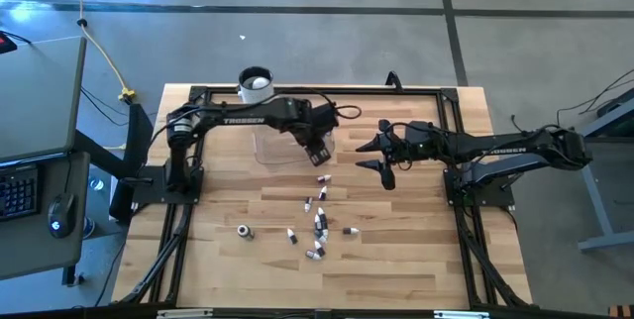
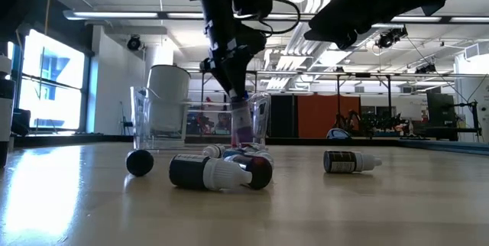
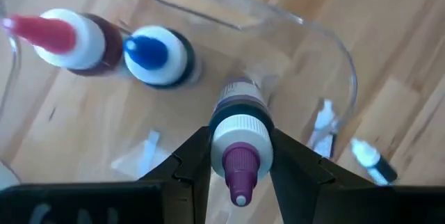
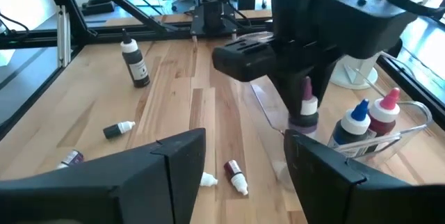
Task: Pick & Place food coloring
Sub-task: Put the big purple food coloring bottle into the transparent bin, then put the big black food coloring bottle into the transparent bin
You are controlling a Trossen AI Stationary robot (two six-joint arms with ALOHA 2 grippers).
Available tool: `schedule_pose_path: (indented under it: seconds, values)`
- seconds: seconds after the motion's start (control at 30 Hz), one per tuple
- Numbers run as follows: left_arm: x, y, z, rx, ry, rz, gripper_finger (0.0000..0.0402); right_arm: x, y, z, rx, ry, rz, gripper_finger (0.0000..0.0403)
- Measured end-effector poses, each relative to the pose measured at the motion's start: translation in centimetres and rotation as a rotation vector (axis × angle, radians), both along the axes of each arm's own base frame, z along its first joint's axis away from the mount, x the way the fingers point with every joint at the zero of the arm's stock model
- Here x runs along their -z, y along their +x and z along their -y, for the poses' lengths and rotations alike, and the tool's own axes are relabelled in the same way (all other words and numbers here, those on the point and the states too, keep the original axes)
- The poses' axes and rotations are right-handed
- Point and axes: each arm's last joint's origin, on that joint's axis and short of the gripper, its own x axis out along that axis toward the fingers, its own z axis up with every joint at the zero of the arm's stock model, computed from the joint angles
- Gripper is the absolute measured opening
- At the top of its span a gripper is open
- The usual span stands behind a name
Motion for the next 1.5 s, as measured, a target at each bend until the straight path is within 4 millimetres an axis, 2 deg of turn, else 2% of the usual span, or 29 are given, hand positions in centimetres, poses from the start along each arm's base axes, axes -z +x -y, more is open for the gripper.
schedule_pose_path:
  seconds: [0.3, 0.63, 0.8, 0.9, 1.13, 1.33, 1.4, 1.5]
  values:
    - [2.0, 1.3, -0.6, 0.081, 0.013, -0.011, 0.0113, 0.1, 0.0, 0.0, 0.001, 0.005, -0.007, 0.019]
    - [2.2, 1.8, -0.7, 0.108, 0.052, 0.014, 0.0159, 0.2, -0.1, 0.0, 0.0, 0.004, -0.024, 0.019]
    - [1.6, 1.8, -0.7, 0.128, 0.062, -0.012, 0.0164, 0.2, -0.1, 0.0, 0.0, 0.003, -0.023, 0.0188]
    - [-0.2, 2.1, -0.8, 0.158, 0.072, 0.002, 0.0165, 0.2, -0.1, 0.0, 0.007, -0.002, -0.021, 0.019]
    - [-6.9, 1.5, -0.8, 0.135, 0.143, 0.028, 0.0165, 0.1, 0.0, 0.1, 0.048, -0.017, -0.017, 0.0189]
    - [-12.6, -1.4, 0.2, 0.145, 0.1, -0.021, 0.0165, 0.6, -0.1, -0.1, 0.01, -0.002, -0.053, 0.0189]
    - [-13.9, -2.7, 0.8, 0.156, 0.085, -0.066, 0.0165, 0.7, -0.2, -0.2, 0.006, 0.0, -0.061, 0.0188]
    - [-15.6, -4.0, 2.1, 0.195, 0.05, 0.005, 0.0165, 0.7, -0.2, -0.1, 0.017, -0.001, -0.062, 0.019]
